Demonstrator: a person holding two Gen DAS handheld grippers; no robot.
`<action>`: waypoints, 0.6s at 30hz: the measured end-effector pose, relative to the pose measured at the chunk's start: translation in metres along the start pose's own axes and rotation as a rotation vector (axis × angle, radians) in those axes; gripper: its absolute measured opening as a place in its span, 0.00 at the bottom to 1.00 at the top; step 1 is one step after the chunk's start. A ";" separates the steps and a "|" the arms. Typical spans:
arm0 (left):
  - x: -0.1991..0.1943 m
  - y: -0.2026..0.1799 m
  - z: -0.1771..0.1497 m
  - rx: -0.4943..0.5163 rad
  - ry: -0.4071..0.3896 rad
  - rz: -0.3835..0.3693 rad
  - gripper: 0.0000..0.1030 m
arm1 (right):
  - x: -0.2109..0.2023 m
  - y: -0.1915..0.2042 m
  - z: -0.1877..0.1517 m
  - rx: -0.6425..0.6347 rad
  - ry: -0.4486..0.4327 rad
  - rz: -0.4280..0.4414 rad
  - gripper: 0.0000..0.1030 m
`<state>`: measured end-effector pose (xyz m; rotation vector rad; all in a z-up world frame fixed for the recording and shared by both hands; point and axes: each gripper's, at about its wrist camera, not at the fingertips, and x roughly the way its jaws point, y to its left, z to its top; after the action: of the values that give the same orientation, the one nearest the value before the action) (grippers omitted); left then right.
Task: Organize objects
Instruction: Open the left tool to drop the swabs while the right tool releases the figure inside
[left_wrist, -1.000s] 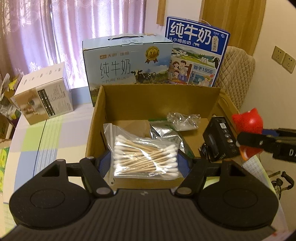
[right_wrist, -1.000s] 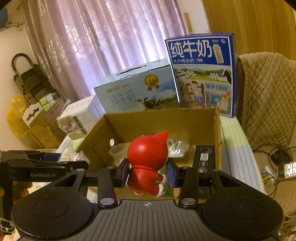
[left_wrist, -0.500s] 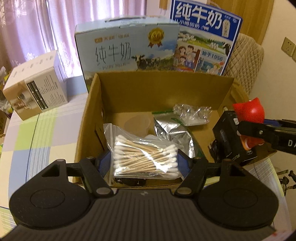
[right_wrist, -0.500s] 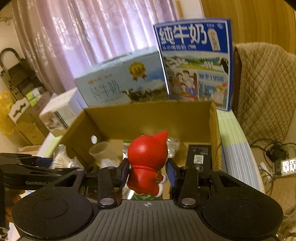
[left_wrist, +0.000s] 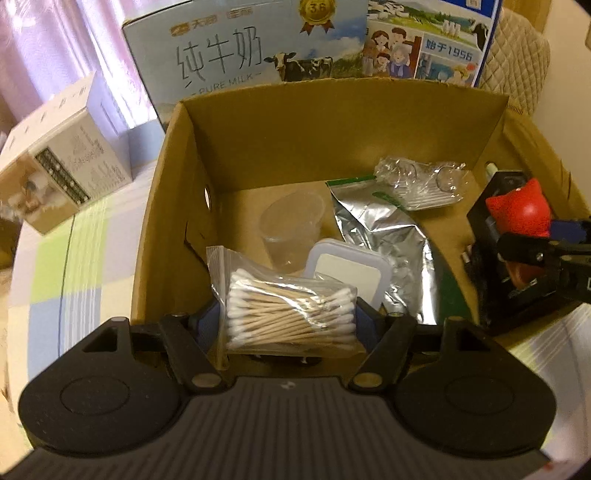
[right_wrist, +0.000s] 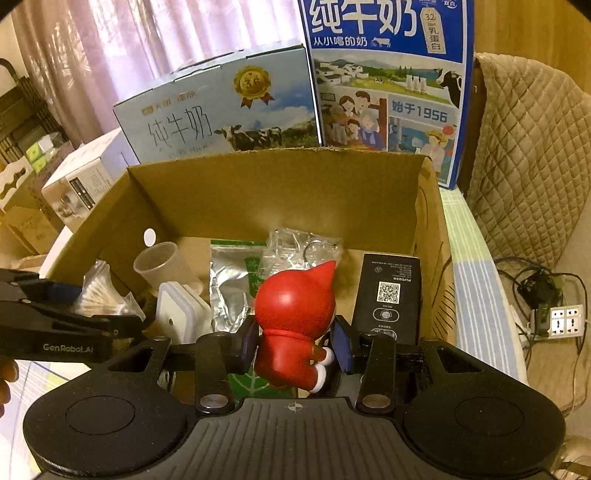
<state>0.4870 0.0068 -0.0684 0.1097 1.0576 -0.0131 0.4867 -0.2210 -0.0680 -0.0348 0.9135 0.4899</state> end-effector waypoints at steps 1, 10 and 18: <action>0.001 -0.001 0.001 0.008 0.000 0.003 0.68 | 0.001 0.000 0.000 -0.001 0.001 -0.001 0.38; 0.012 -0.007 0.010 0.069 -0.005 0.024 0.76 | 0.008 -0.001 0.004 -0.015 0.011 0.001 0.38; 0.013 -0.005 0.012 0.080 -0.029 0.018 0.92 | 0.014 -0.002 0.007 -0.022 0.017 0.002 0.38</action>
<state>0.5034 0.0013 -0.0744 0.1910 1.0269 -0.0403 0.5001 -0.2156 -0.0752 -0.0580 0.9246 0.5019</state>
